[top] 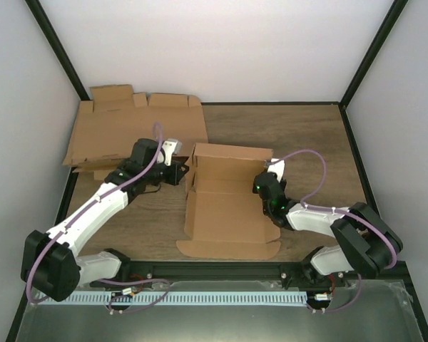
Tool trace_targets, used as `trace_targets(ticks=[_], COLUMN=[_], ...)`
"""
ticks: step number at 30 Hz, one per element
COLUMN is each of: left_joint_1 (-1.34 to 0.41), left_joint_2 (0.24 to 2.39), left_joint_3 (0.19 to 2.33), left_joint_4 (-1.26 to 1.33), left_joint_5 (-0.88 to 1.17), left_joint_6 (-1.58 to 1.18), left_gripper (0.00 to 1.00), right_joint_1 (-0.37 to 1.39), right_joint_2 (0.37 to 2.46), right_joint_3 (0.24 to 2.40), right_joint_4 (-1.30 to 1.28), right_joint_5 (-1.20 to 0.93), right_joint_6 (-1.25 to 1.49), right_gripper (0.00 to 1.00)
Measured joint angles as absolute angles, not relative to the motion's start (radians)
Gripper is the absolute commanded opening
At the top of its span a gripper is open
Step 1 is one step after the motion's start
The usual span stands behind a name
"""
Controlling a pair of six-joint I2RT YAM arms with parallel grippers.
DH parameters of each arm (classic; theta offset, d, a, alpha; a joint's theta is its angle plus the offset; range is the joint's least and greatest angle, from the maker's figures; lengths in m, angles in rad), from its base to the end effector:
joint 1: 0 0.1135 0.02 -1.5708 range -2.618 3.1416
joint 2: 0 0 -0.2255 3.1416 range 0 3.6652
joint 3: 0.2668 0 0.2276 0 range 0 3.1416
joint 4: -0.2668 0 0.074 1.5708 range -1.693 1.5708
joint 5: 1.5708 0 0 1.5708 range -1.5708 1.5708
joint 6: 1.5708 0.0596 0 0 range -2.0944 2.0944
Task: Fold the paper box
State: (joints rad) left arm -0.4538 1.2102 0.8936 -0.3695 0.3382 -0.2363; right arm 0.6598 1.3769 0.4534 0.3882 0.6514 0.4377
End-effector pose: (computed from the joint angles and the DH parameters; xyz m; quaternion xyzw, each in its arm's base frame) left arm 0.2327 -0.1355 0.2307 0.1683 0.8778 -0.2859 0.3456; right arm 0.2285 0.1316 0.1339 0.0662 0.8357 0.0074 0.5451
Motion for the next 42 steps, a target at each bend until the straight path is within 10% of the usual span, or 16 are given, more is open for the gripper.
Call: trace_targets(ticks=[15,30,42], left_joint_1=[-0.500,-0.500,-0.500], left_joint_2=[1.211,1.240,1.251], left_joint_3=[0.834,0.852,0.862], left_joint_4=[-0.286,-0.301,-0.308], left_joint_5=[0.405,0.369,0.369], left_joint_6=[-0.310,-0.271,-0.256], left_gripper=[0.26,0.26,0.26], right_joint_1=[0.667,0.682,0.703], right_joint_2=[1.364,1.099,0.889], right_joint_3=[0.425,0.403,0.499], right_joint_4=[0.420,0.168,-0.168], right_joint_5=[0.611,0.475,0.260], right_joint_6=[0.427,0.488,0.517], right_gripper=[0.20,0.88,0.89])
